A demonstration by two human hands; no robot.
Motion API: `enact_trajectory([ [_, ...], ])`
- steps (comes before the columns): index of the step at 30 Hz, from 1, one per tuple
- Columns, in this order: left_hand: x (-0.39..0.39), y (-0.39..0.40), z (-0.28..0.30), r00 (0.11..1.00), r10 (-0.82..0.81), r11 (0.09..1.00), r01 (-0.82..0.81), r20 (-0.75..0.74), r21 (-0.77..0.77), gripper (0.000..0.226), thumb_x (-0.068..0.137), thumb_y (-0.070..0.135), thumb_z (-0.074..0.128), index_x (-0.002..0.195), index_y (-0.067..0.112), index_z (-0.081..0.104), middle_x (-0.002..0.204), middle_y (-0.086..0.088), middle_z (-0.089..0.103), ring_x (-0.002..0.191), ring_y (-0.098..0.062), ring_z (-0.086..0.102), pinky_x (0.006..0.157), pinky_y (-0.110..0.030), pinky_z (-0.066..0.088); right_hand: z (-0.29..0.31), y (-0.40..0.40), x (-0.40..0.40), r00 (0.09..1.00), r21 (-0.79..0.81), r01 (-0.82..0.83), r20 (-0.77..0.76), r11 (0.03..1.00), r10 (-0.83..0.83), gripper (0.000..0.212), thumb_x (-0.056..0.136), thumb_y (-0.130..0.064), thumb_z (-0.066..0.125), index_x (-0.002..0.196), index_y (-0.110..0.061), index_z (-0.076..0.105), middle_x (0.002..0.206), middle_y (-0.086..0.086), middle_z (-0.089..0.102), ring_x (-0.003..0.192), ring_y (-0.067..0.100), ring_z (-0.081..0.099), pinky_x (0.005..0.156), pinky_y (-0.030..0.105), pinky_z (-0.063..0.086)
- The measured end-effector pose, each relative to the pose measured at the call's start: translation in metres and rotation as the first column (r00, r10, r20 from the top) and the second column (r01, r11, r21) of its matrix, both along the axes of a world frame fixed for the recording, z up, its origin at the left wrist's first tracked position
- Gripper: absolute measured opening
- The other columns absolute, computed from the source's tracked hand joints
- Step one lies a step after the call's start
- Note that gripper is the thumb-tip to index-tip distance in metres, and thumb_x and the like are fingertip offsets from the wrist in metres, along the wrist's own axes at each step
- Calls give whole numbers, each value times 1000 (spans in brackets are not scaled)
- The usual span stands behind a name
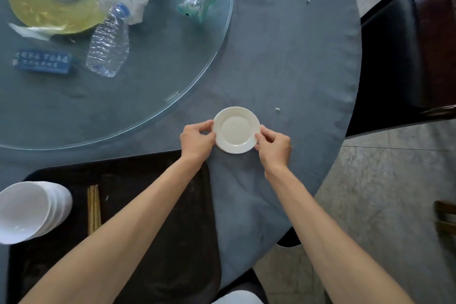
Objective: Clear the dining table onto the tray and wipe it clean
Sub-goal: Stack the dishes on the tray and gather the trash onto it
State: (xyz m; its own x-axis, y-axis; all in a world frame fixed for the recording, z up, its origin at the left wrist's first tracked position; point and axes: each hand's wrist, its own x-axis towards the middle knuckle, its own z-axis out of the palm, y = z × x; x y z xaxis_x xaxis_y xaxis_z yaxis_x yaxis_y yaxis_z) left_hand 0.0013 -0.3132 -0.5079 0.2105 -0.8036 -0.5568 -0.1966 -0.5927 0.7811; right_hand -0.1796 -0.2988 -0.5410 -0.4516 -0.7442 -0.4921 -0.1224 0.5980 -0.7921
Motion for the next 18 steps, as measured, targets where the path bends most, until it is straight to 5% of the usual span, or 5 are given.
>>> enact_trajectory([
  [6,-4,-3,-1,999,45,999,-45,30,-4,36,81,0,64,102,24,80,91,12,77,74,14,66,81,-17,54,2,-6,1,995,42,76,63,996,-79,29,87,-10,75,115,-16,78,79,-29,72,83,2,74,87,40,64],
  [8,-1,-6,-3,995,94,995,-93,-19,47,35,78,1,67,96,27,79,91,11,77,85,3,71,87,-26,58,7,-7,3,996,59,66,58,996,-69,25,88,-8,74,108,-20,82,75,-27,74,75,4,74,82,39,65],
  [11,3,-9,-3,992,110,985,-101,-56,139,35,75,0,66,91,30,75,92,6,78,94,-15,73,88,-40,61,14,-7,5,1000,53,17,23,998,-19,34,84,-10,71,74,-41,80,93,-3,79,98,22,75,82,44,65],
  [15,10,-10,4,990,104,985,-89,-94,151,35,70,1,64,90,28,73,90,5,79,91,-19,74,86,-46,62,29,-7,2,982,69,103,152,992,-113,25,86,0,74,95,-23,79,102,3,80,95,16,77,72,25,62],
  [18,23,-8,22,988,96,990,-82,-119,112,35,73,-2,66,94,26,73,90,3,79,92,-20,74,86,-45,62,45,-4,7,968,41,91,232,995,-98,23,85,2,76,104,-12,79,101,4,80,98,17,77,74,26,63],
])
